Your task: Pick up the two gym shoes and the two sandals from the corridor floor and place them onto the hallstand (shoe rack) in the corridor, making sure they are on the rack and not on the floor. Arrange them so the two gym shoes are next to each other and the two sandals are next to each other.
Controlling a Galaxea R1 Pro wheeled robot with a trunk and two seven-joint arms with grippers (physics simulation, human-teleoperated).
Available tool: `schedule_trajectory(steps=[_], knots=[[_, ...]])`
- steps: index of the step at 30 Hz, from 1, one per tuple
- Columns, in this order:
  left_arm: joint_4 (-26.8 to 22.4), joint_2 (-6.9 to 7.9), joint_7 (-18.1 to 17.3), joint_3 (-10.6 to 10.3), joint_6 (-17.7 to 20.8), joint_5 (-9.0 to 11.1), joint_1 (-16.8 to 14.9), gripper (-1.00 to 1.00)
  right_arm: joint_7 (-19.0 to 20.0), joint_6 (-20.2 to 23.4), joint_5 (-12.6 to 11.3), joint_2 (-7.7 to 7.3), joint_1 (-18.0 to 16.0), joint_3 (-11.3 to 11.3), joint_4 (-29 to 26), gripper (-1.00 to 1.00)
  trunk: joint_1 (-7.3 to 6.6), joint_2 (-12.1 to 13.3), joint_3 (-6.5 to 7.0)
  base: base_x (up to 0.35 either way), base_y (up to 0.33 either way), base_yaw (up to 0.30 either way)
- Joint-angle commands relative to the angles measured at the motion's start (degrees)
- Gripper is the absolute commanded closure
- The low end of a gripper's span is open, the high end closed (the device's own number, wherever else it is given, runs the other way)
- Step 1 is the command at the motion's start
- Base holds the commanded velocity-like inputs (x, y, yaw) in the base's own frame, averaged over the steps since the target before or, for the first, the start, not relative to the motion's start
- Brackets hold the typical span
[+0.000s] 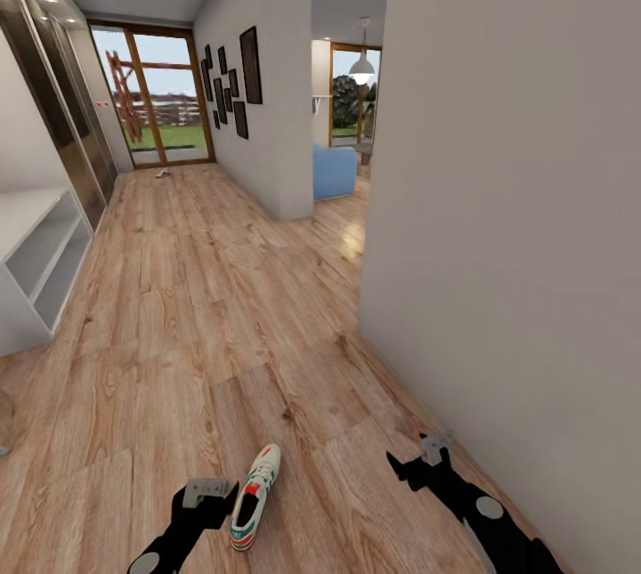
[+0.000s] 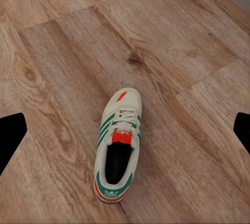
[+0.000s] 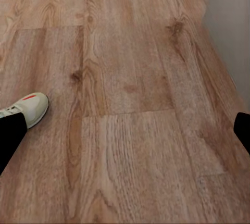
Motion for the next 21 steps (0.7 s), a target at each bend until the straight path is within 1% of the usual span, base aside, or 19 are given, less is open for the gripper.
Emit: schedule_trajectory(steps=[1,8,11,12,16,21], knots=[[0.27,-0.07,-0.47,0.45,-0.24,-0.37,-0.09,-1.0,0.45,1.11,0.62,0.34,-0.03,-0.45,-1.26,-1.0,-0.01,-0.02,-0.05,0.0,0.0,0.0],[0.98,0.06,-0.31,0.24,-0.59,-0.73,-0.18,-1.0,0.69,11.4,0.6,1.83,-0.55,-0.3,-8.41,-1.0,-0.01,-0.02,-0.05,0.0,0.0,0.0],[1.07,0.1,-0.38,0.13,-0.69,-0.78,-0.16,-1.0,0.73,14.88,0.6,2.79,-1.38,0.11,-11.27,-1.0,-0.01,-0.02,-0.05,0.0,0.0,0.0],[1.12,0.11,-0.45,0.06,-0.71,-0.8,-0.16,-1.0,0.74,16.69,0.6,3.54,-1.94,0.53,-13.15,-1.0,-0.01,-0.02,-0.05,0.0,0.0,0.0],[1.2,0.15,-0.69,-0.02,-0.65,-0.82,-0.18,-1.0,0.81,19.03,0.57,4.71,-2.59,1.42,-16.29,-1.0,-0.01,-0.02,-0.05,0.0,0.0,0.0],[1.29,0.22,-0.95,-0.1,-0.57,-0.88,-0.19,-1.0,1.36,20.16,0.53,5.4,-2.9,3.04,-18.28,-1.0,-0.01,-0.02,-0.05,0.0,0.0,0.0]])
